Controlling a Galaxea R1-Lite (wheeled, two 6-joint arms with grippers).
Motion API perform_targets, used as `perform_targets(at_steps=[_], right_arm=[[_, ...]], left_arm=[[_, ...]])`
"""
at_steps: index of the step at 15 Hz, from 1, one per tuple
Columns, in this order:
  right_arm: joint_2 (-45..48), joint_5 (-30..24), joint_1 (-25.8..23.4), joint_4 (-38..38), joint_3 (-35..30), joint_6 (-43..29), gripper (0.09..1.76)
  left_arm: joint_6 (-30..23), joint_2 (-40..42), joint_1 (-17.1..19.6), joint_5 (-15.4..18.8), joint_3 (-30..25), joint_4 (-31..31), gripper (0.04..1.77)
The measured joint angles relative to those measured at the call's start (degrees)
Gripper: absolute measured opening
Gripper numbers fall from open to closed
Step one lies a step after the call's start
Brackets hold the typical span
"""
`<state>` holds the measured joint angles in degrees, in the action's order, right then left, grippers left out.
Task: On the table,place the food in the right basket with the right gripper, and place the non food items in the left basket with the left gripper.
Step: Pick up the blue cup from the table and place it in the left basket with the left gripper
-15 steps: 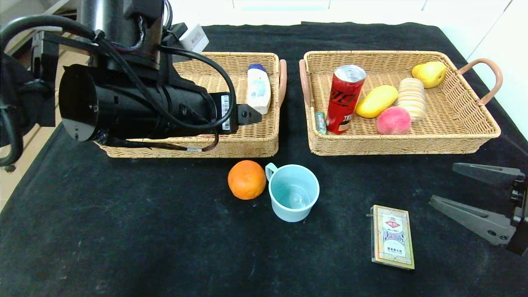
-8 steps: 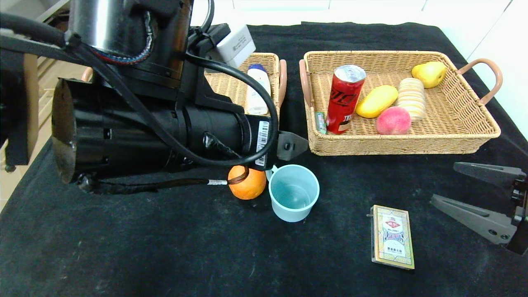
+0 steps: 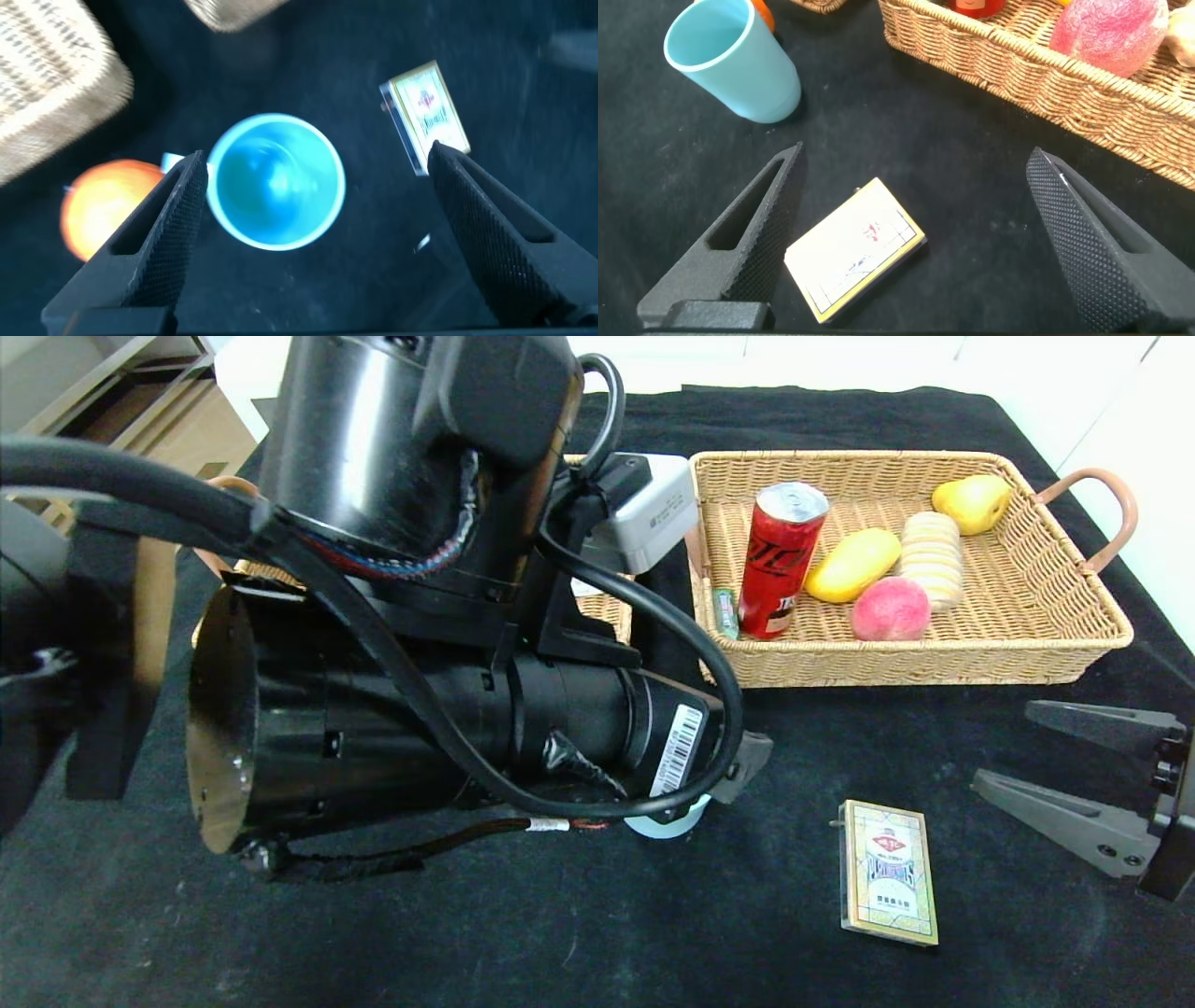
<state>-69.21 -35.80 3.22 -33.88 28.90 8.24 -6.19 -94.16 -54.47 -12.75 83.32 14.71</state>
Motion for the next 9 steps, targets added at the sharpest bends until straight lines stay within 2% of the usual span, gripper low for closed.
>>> perform_targets(at_steps=[9], right_arm=[[0.7, 0.0, -0.2, -0.1, 0.0, 0.0, 1.71]], left_arm=[[2.4, -3.8, -1.0, -1.4, 0.2, 0.4, 1.71]])
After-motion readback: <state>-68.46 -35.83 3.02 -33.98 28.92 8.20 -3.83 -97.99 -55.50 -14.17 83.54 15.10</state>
